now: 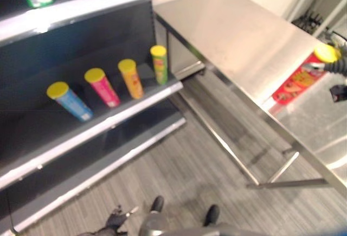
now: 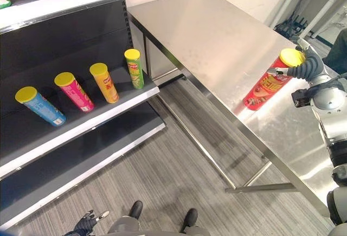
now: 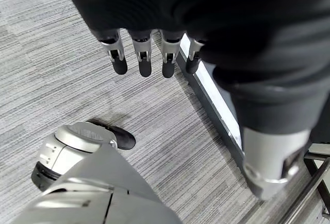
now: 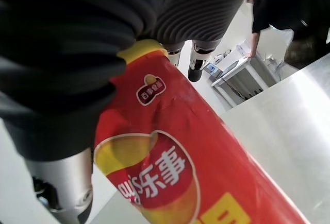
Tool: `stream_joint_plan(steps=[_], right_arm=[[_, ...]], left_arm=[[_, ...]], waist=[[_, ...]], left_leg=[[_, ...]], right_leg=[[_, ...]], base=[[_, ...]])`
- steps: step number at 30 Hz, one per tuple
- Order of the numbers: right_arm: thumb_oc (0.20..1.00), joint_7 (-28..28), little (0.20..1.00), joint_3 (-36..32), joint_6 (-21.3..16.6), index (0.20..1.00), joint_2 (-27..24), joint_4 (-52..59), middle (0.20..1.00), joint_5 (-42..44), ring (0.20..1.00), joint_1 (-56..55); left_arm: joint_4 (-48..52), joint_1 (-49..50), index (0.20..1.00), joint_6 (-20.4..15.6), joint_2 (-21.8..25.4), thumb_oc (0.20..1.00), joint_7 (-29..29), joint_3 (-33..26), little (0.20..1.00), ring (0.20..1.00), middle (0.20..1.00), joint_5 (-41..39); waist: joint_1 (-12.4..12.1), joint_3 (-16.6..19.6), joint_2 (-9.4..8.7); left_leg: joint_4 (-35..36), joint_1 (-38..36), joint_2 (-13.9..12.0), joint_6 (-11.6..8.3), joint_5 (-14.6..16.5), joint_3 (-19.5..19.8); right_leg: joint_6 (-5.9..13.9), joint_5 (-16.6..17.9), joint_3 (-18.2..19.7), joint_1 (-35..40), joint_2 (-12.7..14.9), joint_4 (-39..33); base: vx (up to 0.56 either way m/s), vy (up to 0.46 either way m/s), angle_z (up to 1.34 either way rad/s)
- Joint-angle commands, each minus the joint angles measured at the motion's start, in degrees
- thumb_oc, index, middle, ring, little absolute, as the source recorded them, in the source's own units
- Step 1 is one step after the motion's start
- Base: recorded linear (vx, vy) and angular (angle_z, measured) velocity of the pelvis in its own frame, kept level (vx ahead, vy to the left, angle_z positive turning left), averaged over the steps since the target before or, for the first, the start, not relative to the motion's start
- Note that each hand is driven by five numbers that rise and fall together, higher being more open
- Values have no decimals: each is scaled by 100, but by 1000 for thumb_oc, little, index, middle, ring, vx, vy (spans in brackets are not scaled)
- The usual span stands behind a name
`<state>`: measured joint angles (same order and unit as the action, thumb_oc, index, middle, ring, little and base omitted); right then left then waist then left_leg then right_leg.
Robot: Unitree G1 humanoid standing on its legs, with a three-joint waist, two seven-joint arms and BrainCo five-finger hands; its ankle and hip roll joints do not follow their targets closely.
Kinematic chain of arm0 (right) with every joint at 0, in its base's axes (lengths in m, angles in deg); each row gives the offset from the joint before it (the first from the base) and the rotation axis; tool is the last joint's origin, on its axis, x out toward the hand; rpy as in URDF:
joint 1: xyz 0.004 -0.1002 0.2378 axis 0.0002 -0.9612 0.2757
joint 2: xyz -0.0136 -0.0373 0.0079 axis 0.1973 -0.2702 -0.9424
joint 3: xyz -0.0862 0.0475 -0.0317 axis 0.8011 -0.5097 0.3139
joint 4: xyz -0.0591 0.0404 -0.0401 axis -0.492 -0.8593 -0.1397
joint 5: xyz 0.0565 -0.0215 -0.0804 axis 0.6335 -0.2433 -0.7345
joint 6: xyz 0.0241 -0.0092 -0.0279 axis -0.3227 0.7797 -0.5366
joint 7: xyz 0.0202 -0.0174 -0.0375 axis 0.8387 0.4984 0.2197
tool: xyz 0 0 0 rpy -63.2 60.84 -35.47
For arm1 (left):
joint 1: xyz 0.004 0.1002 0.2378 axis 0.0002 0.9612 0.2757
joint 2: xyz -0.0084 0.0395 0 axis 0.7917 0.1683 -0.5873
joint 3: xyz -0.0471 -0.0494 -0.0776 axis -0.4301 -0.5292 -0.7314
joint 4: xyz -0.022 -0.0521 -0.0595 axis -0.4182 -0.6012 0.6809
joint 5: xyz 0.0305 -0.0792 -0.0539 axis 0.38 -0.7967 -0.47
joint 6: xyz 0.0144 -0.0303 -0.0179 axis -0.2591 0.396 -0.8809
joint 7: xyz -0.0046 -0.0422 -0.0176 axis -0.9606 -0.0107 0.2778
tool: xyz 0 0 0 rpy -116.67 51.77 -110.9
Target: Put the goods on the table back onto the shelves and tidy them up.
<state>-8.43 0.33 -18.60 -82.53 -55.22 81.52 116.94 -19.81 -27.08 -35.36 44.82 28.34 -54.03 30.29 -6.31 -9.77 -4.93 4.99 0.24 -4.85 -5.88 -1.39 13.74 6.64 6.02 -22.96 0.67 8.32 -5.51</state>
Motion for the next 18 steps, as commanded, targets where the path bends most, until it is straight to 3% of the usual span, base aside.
stream_joint_plan(steps=[1, 11, 18], right_arm=[[200, 110, 200, 440, -89, 200, -218, 46, 200, 67, 200, 649], [200, 235, 200, 239, -154, 200, -286, 407, 200, 375, 200, 345], [200, -117, 200, -887, -375, 200, -10, 1438, 200, 328, 200, -478]], left_arm=[[-118, -331, 1000, -116, 358, 1000, -56, 252, 1000, 1000, 1000, -229], [-121, -339, 1000, -127, 342, 1000, -24, 213, 1000, 1000, 1000, -272], [-59, -375, 1000, -78, 296, 1000, -70, 57, 1000, 1000, 1000, -261]], waist=[[-208, 3, -253], [-170, 13, -234], [-147, 54, -148]], left_leg=[[1, -36, -377, -294, 280, -526], [1, -85, -392, -316, 288, -549], [1, -174, -475, -356, 328, -581]], right_leg=[[323, -637, -82, 343, 246, 51], [316, -667, -112, 409, 243, 51], [281, -728, -126, 519, 194, 51]], base=[[0, 0, 0], [0, 0, 0], [3, -20, 2]])
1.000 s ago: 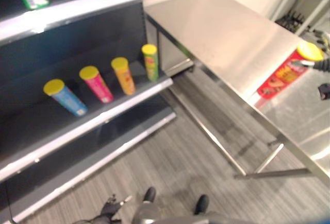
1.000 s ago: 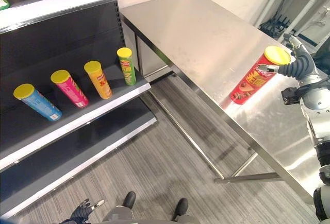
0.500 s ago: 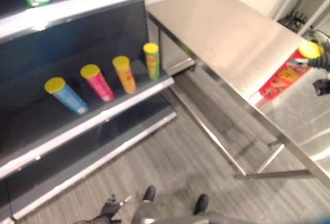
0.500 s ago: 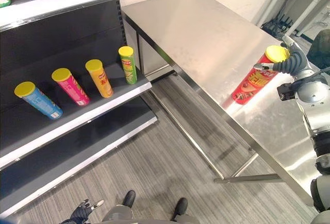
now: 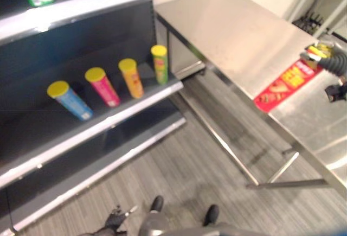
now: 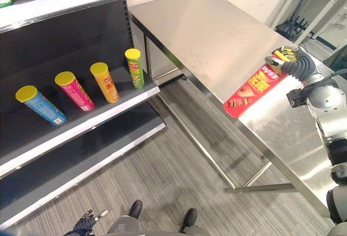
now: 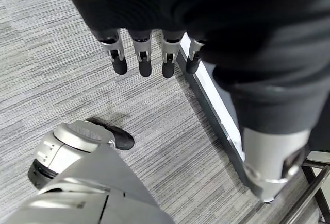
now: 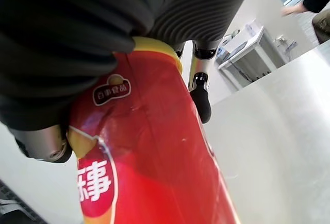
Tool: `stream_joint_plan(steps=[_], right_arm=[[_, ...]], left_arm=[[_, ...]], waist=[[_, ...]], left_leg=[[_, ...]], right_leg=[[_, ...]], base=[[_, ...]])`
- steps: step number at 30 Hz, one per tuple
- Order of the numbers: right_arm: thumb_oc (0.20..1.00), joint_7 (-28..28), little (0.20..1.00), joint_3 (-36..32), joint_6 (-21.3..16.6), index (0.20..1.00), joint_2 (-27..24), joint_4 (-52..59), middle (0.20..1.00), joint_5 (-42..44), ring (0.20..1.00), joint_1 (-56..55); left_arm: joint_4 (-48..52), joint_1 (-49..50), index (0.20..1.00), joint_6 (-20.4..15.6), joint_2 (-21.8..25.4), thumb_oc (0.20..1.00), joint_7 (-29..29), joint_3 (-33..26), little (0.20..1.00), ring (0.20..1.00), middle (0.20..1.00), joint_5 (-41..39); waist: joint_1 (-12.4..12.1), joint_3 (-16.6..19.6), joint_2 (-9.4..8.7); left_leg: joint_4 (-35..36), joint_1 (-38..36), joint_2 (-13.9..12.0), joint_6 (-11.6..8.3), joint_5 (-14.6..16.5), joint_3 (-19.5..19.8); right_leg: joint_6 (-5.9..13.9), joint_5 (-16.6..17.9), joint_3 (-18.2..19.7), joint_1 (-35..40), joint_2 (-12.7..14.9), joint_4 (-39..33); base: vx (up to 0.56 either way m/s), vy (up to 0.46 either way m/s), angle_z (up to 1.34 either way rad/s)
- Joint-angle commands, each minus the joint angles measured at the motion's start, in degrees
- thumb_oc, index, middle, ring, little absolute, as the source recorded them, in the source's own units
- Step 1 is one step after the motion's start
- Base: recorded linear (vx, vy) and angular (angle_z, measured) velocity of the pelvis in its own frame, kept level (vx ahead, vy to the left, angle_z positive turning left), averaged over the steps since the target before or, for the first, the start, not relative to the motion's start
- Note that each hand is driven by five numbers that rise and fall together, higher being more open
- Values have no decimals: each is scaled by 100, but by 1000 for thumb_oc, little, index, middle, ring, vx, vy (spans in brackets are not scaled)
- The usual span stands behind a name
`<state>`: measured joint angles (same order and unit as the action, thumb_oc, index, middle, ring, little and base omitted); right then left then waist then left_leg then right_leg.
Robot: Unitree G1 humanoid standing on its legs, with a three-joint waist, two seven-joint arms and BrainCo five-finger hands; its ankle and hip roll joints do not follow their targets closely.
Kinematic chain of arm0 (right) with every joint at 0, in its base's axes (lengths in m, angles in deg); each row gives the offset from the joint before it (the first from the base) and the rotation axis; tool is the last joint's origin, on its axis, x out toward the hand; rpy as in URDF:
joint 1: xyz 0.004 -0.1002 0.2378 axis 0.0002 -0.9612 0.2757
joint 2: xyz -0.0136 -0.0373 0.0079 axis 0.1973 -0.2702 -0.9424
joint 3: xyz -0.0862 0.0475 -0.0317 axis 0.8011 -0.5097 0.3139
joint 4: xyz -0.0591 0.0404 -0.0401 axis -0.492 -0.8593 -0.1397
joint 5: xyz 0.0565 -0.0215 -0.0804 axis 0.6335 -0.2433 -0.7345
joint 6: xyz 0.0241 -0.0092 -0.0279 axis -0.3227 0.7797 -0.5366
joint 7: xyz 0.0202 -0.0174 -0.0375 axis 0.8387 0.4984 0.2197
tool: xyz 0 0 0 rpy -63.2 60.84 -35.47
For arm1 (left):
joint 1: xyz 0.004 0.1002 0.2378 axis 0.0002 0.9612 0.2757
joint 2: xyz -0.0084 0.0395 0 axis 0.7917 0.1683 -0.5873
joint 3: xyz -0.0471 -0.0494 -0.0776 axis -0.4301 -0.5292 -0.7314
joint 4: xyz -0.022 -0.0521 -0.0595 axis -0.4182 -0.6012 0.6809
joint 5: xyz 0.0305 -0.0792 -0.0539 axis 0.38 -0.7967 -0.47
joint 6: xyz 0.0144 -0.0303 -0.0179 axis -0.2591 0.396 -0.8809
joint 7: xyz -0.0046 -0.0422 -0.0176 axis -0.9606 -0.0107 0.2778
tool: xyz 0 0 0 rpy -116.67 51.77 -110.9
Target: Put the goods on the table back onto the shelves and tidy them up.
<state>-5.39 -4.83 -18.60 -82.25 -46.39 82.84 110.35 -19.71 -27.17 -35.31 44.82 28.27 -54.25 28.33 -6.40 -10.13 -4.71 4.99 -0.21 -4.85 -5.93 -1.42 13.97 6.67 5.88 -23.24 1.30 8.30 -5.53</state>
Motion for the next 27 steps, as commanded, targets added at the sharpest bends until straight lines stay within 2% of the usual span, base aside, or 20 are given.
stream_joint_plan(steps=[1, 3, 4, 5, 9, 15, 18, 19, 21, 22, 23, 25, 27], right_arm=[[200, -467, 200, -535, -438, 200, 46, 774, 200, 201, 200, 78], [200, -571, 200, -973, -630, 200, 226, 1203, 200, 254, 200, -186], [200, -571, 200, -985, -628, 200, 227, 1210, 200, 253, 200, -200], [200, -696, 200, -1385, -830, 200, 453, 1697, 200, 171, 200, -378], [200, -759, 200, -1579, -976, 200, 633, 2188, 200, 86, 200, -442], [200, -599, 200, -1380, -1084, 200, 589, 2793, 200, -28, 200, -270], [200, -398, 200, -1123, -1121, 200, 540, 3147, 200, -53, 200, -133], [200, -363, 200, -1108, -1122, 200, 538, 3227, 200, -47, 200, -138], [200, -364, 200, -1085, -1127, 200, 492, 3291, 200, -94, 200, -128], [200, -340, 200, -1033, -1120, 200, 437, 3364, 200, -183, 200, -143], [200, -350, 200, -972, -1102, 200, 428, 3375, 200, -258, 200, -124], [200, -298, 200, -913, -1064, 200, 493, 3436, 200, -367, 200, -220], [200, -221, 200, -913, -1029, 200, 489, 3510, 200, -468, 200, -373]], left_arm=[[-51, -372, 1000, -79, 283, 1000, -71, 61, 1000, 1000, 1000, -55], [-9, -374, 1000, -85, 277, 1000, -79, 32, 1000, 1000, 1000, -10], [-9, -375, 1000, -84, 280, 1000, -79, 36, 1000, 1000, 1000, -10], [23, -380, 1000, -98, 249, 1000, -70, -13, 1000, 1000, 1000, 31], [53, -385, 1000, -107, 232, 1000, -88, -24, 1000, 1000, 1000, 29], [130, -424, 1000, -124, 215, 1000, -95, -14, 1000, 1000, 1000, -17], [141, -349, 1000, -154, 140, 1000, -90, -98, 1000, 1000, 1000, -98], [141, -325, 1000, -153, 107, 1000, -87, -134, 1000, 1000, 1000, -129], [149, -325, 1000, -168, 85, 1000, -112, -168, 1000, 1000, 1000, -184], [176, -291, 1000, -195, 25, 1000, -129, -265, 1000, 1000, 1000, -271], [190, -252, 1000, -191, -9, 1000, -133, -309, 1000, 1000, 1000, -276], [121, -199, 1000, -186, -34, 1000, -146, -393, 1000, 1000, 1000, -261], [50, -188, 1000, -180, -26, 1000, -160, -496, 1000, 1000, 1000, -236]], waist=[[-123, 110, -168], [-147, 129, -127], [-150, 131, -129], [-187, 160, -29], [-248, 191, 47], [-365, 155, 162], [-579, 52, 241], [-609, 16, 255], [-648, -63, 263], [-655, -154, 262], [-662, -161, 265], [-606, -148, 258], [-517, -115, 269]], left_leg=[[1, -104, -458, -343, 310, -583], [1, -132, -491, -364, 310, -561], [1, -131, -491, -364, 309, -559], [1, -189, -586, -420, 310, -533], [1, -194, -676, -489, 243, -449], [1, -48, -805, -642, 5, -175], [1, 182, -805, -741, -269, 103], [-1, 202, -836, -781, -213, 99], [-25, 331, -786, -774, -313, 54], [-79, 513, -762, -757, -463, -430], [-127, 534, -817, -750, -471, -671], [-243, 452, -1017, -734, -413, -1049], [-279, 293, -1265, -746, -404, -1254]], right_leg=[[283, -715, -110, 448, 210, 53], [263, -755, -147, 497, 184, 53], [263, -755, -149, 497, 184, 53], [207, -850, -167, 582, 110, 53], [138, -956, -214, 650, 23, 53], [-17, -1134, -414, 753, -146, 57], [-130, -1259, -666, 823, -239, 53], [-139, -1439, -652, 891, -284, 53], [-121, -1440, -732, 889, -238, 53], [-69, -1400, -894, 853, -106, 53], [-45, -1355, -932, 820, -41, 53], [-5, -1202, -988, 748, 94, 61], [37, -1074, -1072, 683, 239, 96]], base=[[10, -66, 4], [1, -50, 1], [9, -99, 7], [3, -78, 13], [-3, -101, 13], [-44, -109, 23], [-44, -131, 52], [-44, -107, 53], [-79, -6, 68], [-144, 119, 69], [-174, 177, 54], [-99, 198, 49], [-118, 320, 30]])
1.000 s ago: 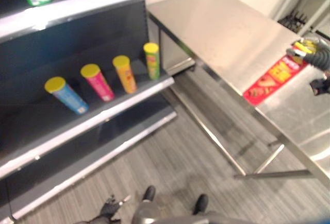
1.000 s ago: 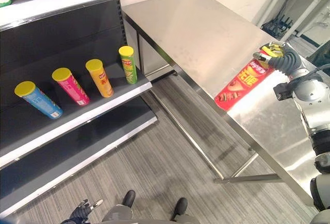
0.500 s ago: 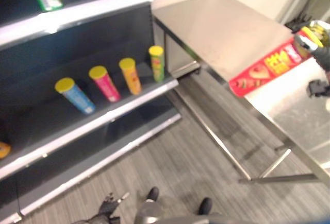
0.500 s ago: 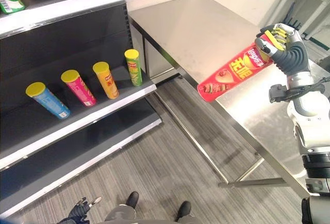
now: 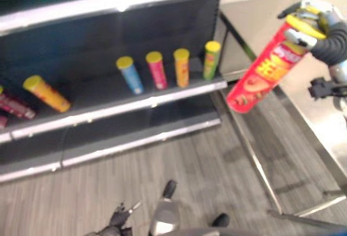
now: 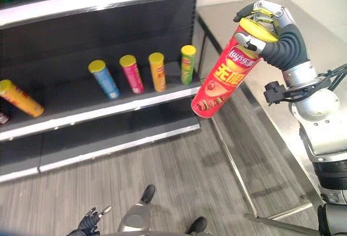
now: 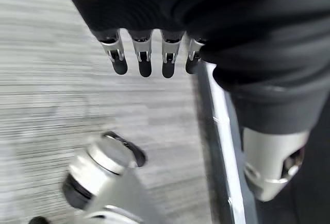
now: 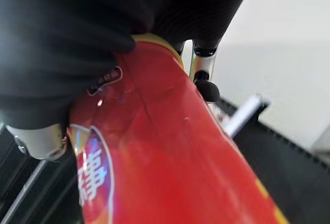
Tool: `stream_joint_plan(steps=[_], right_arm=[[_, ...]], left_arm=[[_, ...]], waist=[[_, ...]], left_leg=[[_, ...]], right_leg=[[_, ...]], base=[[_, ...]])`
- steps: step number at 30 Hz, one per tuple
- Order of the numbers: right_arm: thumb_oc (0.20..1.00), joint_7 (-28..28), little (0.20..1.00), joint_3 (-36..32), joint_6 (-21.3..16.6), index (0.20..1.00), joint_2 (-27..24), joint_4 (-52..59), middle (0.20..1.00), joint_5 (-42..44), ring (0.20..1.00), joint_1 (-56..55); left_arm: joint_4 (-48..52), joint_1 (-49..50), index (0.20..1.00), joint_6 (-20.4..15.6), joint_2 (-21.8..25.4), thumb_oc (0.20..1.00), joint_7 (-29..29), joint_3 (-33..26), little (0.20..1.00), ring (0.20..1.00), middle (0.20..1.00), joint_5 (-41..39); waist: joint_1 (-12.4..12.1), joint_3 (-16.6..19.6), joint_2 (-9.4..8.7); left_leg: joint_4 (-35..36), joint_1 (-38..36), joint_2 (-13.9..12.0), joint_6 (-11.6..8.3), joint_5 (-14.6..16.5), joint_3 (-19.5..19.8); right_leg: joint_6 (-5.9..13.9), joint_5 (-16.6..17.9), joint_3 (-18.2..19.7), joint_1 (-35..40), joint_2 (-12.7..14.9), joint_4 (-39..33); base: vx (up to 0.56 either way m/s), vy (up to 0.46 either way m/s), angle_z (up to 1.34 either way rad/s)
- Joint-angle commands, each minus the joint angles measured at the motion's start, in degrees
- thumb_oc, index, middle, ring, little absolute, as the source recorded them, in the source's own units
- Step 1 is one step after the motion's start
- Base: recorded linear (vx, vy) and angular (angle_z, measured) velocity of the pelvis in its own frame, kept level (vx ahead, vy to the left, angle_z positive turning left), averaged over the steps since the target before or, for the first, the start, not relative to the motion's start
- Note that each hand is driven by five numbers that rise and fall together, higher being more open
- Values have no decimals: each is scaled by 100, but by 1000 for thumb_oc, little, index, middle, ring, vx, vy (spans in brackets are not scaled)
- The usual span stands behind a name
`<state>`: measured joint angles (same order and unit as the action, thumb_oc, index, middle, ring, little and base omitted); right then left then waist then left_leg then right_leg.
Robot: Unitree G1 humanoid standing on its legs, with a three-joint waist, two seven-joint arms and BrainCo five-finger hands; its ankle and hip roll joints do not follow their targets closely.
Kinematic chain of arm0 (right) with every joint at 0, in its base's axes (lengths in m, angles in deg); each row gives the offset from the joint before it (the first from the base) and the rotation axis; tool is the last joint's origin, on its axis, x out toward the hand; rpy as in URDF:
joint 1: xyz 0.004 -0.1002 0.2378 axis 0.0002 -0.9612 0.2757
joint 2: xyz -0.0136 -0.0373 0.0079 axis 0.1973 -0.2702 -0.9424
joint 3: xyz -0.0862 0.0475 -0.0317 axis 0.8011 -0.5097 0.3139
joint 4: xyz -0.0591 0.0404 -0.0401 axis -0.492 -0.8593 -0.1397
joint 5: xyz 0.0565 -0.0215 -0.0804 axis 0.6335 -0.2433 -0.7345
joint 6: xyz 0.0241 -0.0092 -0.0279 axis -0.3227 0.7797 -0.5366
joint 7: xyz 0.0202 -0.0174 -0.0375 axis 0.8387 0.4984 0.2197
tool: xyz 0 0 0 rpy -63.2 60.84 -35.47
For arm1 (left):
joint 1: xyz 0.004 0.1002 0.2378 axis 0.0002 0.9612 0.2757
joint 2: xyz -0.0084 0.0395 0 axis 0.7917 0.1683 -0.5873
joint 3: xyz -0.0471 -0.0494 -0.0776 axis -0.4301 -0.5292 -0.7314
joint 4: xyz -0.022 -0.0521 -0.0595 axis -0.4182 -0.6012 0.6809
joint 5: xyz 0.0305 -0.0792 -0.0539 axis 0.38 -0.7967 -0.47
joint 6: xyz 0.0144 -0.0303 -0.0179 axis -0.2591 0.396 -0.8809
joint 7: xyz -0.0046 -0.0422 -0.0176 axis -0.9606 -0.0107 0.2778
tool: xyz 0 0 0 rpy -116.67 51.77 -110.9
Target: Put the goods on the table back onto the shelves and tidy them up.
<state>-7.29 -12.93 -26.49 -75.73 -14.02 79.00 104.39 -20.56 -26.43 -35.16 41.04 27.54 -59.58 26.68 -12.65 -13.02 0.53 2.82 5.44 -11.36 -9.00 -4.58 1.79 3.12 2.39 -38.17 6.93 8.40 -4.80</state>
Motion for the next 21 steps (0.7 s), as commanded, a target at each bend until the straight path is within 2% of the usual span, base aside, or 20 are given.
stream_joint_plan(steps=[1, 2, 3, 4, 6, 7, 8, 10, 11, 12, 13, 14, 15, 16, 18, 19, 20, 21], right_arm=[[200, 57, 200, -182, -180, 200, -186, 350, 200, -127, 200, 31], [200, 60, 200, -189, -177, 200, -187, 359, 200, -127, 200, 18], [200, 127, 200, -226, -143, 200, -194, 412, 200, -145, 200, -75], [200, 128, 200, -231, -141, 200, -195, 417, 200, -145, 200, -83], [200, 115, 200, -412, -109, 200, -198, 521, 200, -178, 200, -233], [200, 55, 200, -559, -75, 200, -75, 502, 200, -288, 200, -473], [200, 52, 200, -578, -73, 200, -68, 513, 200, -294, 200, -497], [200, 66, 200, -706, 42, 200, 38, 607, 200, -559, 200, -708], [200, 67, 200, -718, 44, 200, 43, 614, 200, -560, 200, -721], [200, 77, 200, -767, 87, 200, 159, 691, 200, -643, 200, -830], [200, 100, 200, -776, 92, 200, 222, 745, 200, -683, 200, -884], [200, 118, 200, -759, 95, 200, 237, 782, 200, -692, 200, -917], [200, 147, 200, -800, 100, 200, 252, 830, 200, -694, 200, -965], [200, 161, 200, -782, 100, 200, 236, 847, 200, -702, 200, -975], [200, 220, 200, -794, 76, 200, 170, 877, 200, -723, 200, -1000], [200, 273, 200, -780, 53, 200, 82, 909, 200, -660, 200, -1020], [200, 274, 200, -780, 52, 200, 80, 908, 200, -659, 200, -1018], [200, 305, 200, -718, 35, 200, 29, 921, 200, -600, 200, -971]], left_arm=[[147, -205, 1000, -205, 322, 1000, -110, -44, 1000, 1000, 1000, -90], [150, -200, 1000, -205, 321, 1000, -111, -42, 1000, 1000, 1000, -89], [154, -202, 1000, -203, 313, 1000, -116, -40, 1000, 1000, 1000, -82], [154, -201, 1000, -204, 312, 1000, -116, -37, 1000, 1000, 1000, -82], [192, -208, 1000, -189, 324, 1000, -107, 4, 1000, 1000, 1000, -28], [207, -249, 1000, -191, 370, 1000, -98, 48, 1000, 1000, 1000, 41], [206, -250, 1000, -192, 378, 1000, -99, 55, 1000, 1000, 1000, 43], [298, -283, 1000, -126, 478, 1000, -47, 79, 1000, 1000, 1000, 200], [299, -283, 1000, -126, 483, 1000, -47, 83, 1000, 1000, 1000, 199], [282, -274, 1000, -106, 605, 1000, -8, 85, 1000, 1000, 1000, 430], [270, -316, 1000, -91, 702, 1000, -9, 63, 1000, 1000, 1000, 511], [232, -353, 1000, -99, 764, 1000, -17, 41, 1000, 1000, 1000, 541], [338, -356, 1000, -108, 819, 1000, -15, 16, 1000, 1000, 1000, 506], [424, -345, 1000, -109, 852, 1000, -15, 18, 1000, 1000, 1000, 474], [439, -384, 1000, -112, 888, 1000, -4, 4, 1000, 1000, 1000, 435], [418, -399, 1000, -108, 887, 1000, 5, 30, 1000, 1000, 1000, 397], [418, -402, 1000, -108, 886, 1000, 6, 31, 1000, 1000, 1000, 397], [454, -383, 1000, -120, 864, 1000, 17, 36, 1000, 1000, 1000, 351]], waist=[[222, 238, -198], [223, 244, -195], [331, 330, -131], [328, 333, -130], [448, 382, -69], [465, 442, -60], [455, 447, -81], [441, 449, -179], [435, 451, -189], [436, 459, -273], [482, 445, -312], [534, 423, -337], [590, 373, -342], [614, 340, -326], [655, 304, -302], [688, 301, -343], [689, 309, -339], [700, 300, -388]], left_leg=[[-64, -461, -864, -508, -162, -71], [-55, -463, -865, -509, -167, -68], [62, -616, -961, -569, -174, -96], [73, -622, -960, -568, -178, -100], [173, -614, -906, -540, -42, -223], [198, -616, -693, -450, 250, -286], [197, -615, -667, -435, 255, -292], [205, -611, -243, -171, 545, -230], [205, -610, -235, -167, 544, -233], [216, -600, 109, 49, 701, -199], [218, -601, 243, 147, 750, -198], [218, -582, 321, 209, 752, -185], [218, -509, 444, 313, 626, -147], [196, -482, 506, 376, 569, -103], [175, -421, 607, 467, 466, -13], [145, -342, 742, 535, 379, 86], [150, -327, 738, 536, 364, 88], [137, -306, 808, 544, 347, 121]], right_leg=[[486, -590, 355, 42, 417, 103], [490, -591, 352, 39, 418, 110], [594, -476, 331, -58, 578, 196], [599, -475, 333, -62, 582, 204], [732, -280, 257, -123, 812, 259], [905, -3, 227, -204, 1093, 233], [922, 16, 231, -207, 1119, 228], [1087, 331, 238, -285, 1513, 268], [1089, 332, 242, -290, 1523, 272], [1130, 456, 354, -387, 1773, 402], [1108, 451, 616, -525, 1826, 619], [1078, 361, 964, -649, 1774, 832], [972, 293, 1241, -734, 1665, 981], [910, 71, 1539, -781, 1461, 1198], [759, -424, 1920, -810, 977, 1537], [586, -828, 2270, -832, 316, 1642], [582, -810, 2267, -843, 310, 1629], [477, -902, 2417, -810, 28, 1464]], base=[[-102, 323, 26], [-131, 471, 35], [-64, 243, 41], [-109, 395, 39], [-121, 429, 33], [-108, 441, 57], [-109, 498, 60], [-63, 293, 33], [-63, 363, 12], [-51, 352, 7], [-69, 452, 11], [-115, 305, 20], [-141, 278, 8], [-173, 240, 5], [-116, 150, 3], [-80, 69, 19], [-78, 27, 23], [-24, -19, 20]])
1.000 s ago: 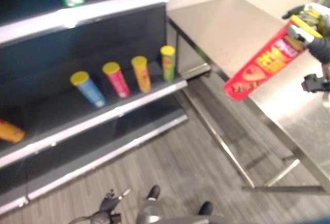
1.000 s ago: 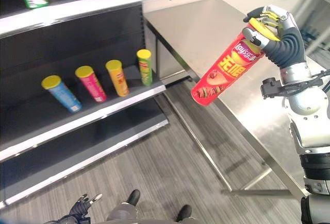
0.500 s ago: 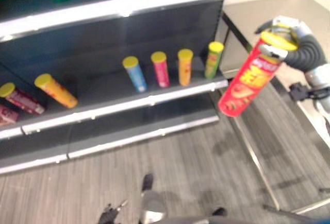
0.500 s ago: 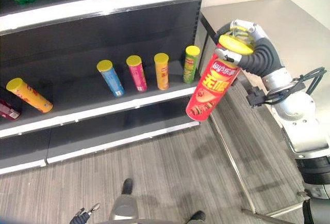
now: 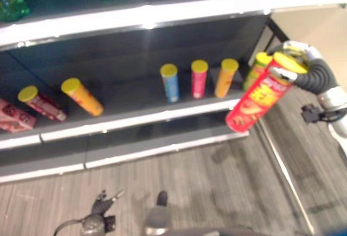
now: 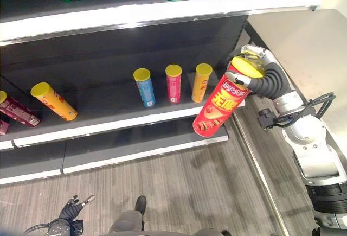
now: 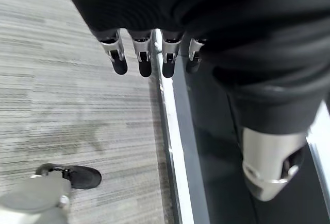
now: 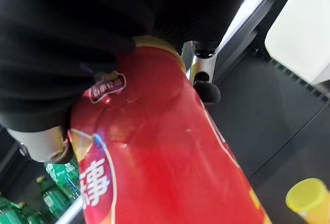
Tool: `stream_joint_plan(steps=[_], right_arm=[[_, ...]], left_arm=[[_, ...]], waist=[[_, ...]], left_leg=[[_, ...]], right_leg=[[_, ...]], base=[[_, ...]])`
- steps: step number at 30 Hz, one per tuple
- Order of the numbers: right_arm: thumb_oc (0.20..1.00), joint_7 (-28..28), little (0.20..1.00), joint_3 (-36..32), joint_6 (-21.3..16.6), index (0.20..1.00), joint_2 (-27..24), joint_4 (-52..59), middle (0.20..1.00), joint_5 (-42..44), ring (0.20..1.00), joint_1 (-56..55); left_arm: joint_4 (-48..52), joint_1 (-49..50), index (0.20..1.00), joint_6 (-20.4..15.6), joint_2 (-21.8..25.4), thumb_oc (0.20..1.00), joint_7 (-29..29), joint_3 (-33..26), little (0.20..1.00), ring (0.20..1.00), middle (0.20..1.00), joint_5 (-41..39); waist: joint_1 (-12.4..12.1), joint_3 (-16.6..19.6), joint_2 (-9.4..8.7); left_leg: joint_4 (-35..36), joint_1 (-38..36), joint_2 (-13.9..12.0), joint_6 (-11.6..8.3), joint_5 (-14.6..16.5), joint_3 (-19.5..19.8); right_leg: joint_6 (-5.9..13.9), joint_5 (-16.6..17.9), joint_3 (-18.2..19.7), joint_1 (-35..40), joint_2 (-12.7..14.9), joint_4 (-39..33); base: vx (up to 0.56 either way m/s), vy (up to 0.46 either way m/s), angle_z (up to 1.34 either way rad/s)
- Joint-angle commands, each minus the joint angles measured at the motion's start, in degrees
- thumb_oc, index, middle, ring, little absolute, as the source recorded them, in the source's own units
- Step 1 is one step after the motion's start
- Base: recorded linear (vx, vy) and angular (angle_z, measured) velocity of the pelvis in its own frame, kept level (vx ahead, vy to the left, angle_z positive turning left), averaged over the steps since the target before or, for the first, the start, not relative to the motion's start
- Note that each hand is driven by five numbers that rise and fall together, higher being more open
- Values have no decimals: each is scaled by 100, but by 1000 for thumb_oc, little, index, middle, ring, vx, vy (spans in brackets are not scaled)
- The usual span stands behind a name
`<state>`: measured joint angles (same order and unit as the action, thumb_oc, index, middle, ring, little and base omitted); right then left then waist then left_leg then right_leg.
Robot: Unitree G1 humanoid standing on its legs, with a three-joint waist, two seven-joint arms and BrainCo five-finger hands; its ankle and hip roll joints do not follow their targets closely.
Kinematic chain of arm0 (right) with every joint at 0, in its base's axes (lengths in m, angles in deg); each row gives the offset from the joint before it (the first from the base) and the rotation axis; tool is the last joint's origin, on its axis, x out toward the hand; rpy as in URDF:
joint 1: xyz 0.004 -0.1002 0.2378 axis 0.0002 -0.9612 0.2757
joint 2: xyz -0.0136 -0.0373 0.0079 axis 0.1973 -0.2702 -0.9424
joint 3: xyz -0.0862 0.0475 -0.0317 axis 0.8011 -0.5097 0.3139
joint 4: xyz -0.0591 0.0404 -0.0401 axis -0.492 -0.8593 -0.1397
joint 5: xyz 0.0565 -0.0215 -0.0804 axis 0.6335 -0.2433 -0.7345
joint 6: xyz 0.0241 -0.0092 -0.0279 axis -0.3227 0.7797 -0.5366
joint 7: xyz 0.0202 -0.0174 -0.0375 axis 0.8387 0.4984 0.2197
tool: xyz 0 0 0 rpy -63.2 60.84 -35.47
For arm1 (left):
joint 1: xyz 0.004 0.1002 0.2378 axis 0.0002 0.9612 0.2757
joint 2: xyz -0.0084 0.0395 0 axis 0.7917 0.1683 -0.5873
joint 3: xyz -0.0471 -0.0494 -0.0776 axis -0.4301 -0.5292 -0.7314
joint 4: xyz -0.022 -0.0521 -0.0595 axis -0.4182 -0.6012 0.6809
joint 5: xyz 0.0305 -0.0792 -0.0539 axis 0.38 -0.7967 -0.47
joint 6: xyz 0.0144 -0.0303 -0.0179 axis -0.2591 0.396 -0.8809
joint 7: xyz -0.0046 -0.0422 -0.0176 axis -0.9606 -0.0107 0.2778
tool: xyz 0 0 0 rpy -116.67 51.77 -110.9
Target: Put the goods on the table back onto the shelves and tidy them up.
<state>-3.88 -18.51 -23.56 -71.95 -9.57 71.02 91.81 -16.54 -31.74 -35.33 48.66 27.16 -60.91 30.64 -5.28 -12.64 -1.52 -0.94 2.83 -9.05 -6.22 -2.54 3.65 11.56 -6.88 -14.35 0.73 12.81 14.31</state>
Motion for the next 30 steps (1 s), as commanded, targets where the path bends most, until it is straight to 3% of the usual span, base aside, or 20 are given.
stream_joint_plan(steps=[1, 4, 8, 11, 15, 17, 18, 19, 20, 21, 22, 23, 24, 26, 29, 30], right_arm=[[200, -3, 200, -63, -270, 200, -387, 486, 200, 254, 200, 354], [200, 58, 200, 136, -288, 200, -386, 529, 200, 384, 200, 577], [200, 118, 200, 308, -321, 200, -544, 540, 200, 457, 200, 713], [200, 183, 200, 498, -262, 200, -622, 523, 200, 411, 200, 801], [200, 253, 200, 615, -256, 200, -642, 524, 200, 411, 200, 748], [200, 227, 200, 509, -251, 200, -603, 513, 200, 397, 200, 555], [200, 252, 200, 324, -206, 200, -612, 537, 200, 263, 200, 302], [200, 254, 200, 300, -203, 200, -613, 550, 200, 262, 200, 273], [200, 255, 200, 121, -145, 200, -586, 565, 200, 139, 200, 59], [200, 257, 200, 125, -125, 200, -546, 525, 200, 30, 200, 25], [200, 269, 200, 132, -49, 200, -437, 517, 200, -138, 200, -38], [200, 269, 200, 134, -47, 200, -433, 518, 200, -140, 200, -34], [200, 244, 200, 221, -51, 200, -392, 501, 200, -222, 200, 13], [200, 166, 200, 359, -51, 200, -344, 460, 200, -447, 200, 121], [200, 154, 200, 452, -31, 200, -329, 434, 200, -584, 200, 178], [200, 162, 200, 590, -42, 200, -341, 369, 200, -592, 200, 288]], left_arm=[[48, 134, 1000, -104, 80, 1000, 69, 183, 1000, 1000, 1000, -89], [92, 220, 1000, -129, -50, 1000, 63, 120, 1000, 1000, 1000, -188], [243, 245, 1000, -144, -218, 1000, 73, 164, 1000, 1000, 1000, -315], [252, 318, 1000, -107, -268, 1000, 47, 94, 1000, 1000, 1000, -389], [98, 303, 1000, -93, -209, 1000, 19, 55, 1000, 1000, 1000, -280], [115, 309, 1000, -91, -169, 1000, 2, 114, 1000, 1000, 1000, -216], [74, 281, 1000, -69, -163, 1000, 15, 198, 1000, 1000, 1000, -49], [72, 279, 1000, -70, -162, 1000, 14, 209, 1000, 1000, 1000, -47], [61, 288, 1000, -50, -147, 1000, 52, 275, 1000, 1000, 1000, 80], [38, 269, 1000, -58, -90, 1000, 84, 369, 1000, 1000, 1000, 195], [34, 216, 1000, -33, 60, 1000, 113, 406, 1000, 1000, 1000, 355], [32, 214, 1000, -34, 63, 1000, 114, 403, 1000, 1000, 1000, 356], [57, 214, 1000, -26, 111, 1000, 89, 388, 1000, 1000, 1000, 388], [64, 217, 1000, -13, 208, 1000, 60, 290, 1000, 1000, 1000, 343], [145, 307, 1000, 4, 240, 1000, 47, 206, 1000, 1000, 1000, 337], [87, 327, 1000, 0, 254, 1000, 43, 166, 1000, 1000, 1000, 292]], waist=[[-37, 240, -227], [-57, 225, -353], [-79, 103, -370], [-53, 62, -335], [28, 134, -323], [78, 229, -236], [162, 407, -78], [158, 407, -79], [190, 479, -32], [180, 497, -27], [194, 473, -38], [185, 472, -59], [174, 429, -76], [145, 343, -47], [144, 266, -14], [163, 181, -12]], left_leg=[[503, -67, 645, 260, 164, -37], [298, 4, 798, 246, 246, 125], [-458, 372, 884, 111, 414, 120], [-502, 505, 412, 12, 364, -108], [-94, 357, -664, -92, -105, -252], [-23, 299, -945, -272, -268, -156], [208, 171, -844, -423, -150, -103], [221, 161, -838, -422, -155, -99], [269, 106, -691, -428, -47, -165], [280, 57, -483, -376, 121, -136], [357, -111, -85, -175, 377, -145], [352, -110, -60, -163, 380, -161], [384, -161, 154, -35, 434, -182], [481, -302, 330, 121, 482, -281], [526, -391, 410, 207, 514, -332], [527, -442, 447, 237, 515, -298]], right_leg=[[-492, -41, 208, -198, -625, -600], [-584, 148, 444, 35, -803, -1149], [-579, 267, 236, 276, -717, -1508], [-511, 274, 97, 306, -551, -1513], [-367, 229, -75, 195, -223, -1469], [-230, 263, -175, 237, -24, -1493], [-63, 351, -247, 347, 185, -1505], [-58, 353, -256, 359, 189, -1513], [60, 469, -319, 401, 387, -1481], [150, 604, -291, 352, 659, -1398], [187, 915, -202, 164, 1050, -1063], [199, 912, -179, 142, 1078, -1043], [193, 1201, -110, -5, 1282, -839], [56, 1355, -203, -222, 1469, -469], [-48, 1269, -168, -393, 1411, -73], [-94, 1032, 68, -544, 1001, -19]], base=[[-25, -18, 17], [20, -59, 26], [6, 12, 39], [-76, 190, 49], [-35, 302, 3], [109, 473, 21], [138, 416, 56], [143, 465, 78], [47, 397, 80], [37, 674, 61], [-3, 505, 27], [-26, 431, 2], [-42, 268, -4], [-64, 353, -4], [-27, 210, -5], [-18, 88, -2]])
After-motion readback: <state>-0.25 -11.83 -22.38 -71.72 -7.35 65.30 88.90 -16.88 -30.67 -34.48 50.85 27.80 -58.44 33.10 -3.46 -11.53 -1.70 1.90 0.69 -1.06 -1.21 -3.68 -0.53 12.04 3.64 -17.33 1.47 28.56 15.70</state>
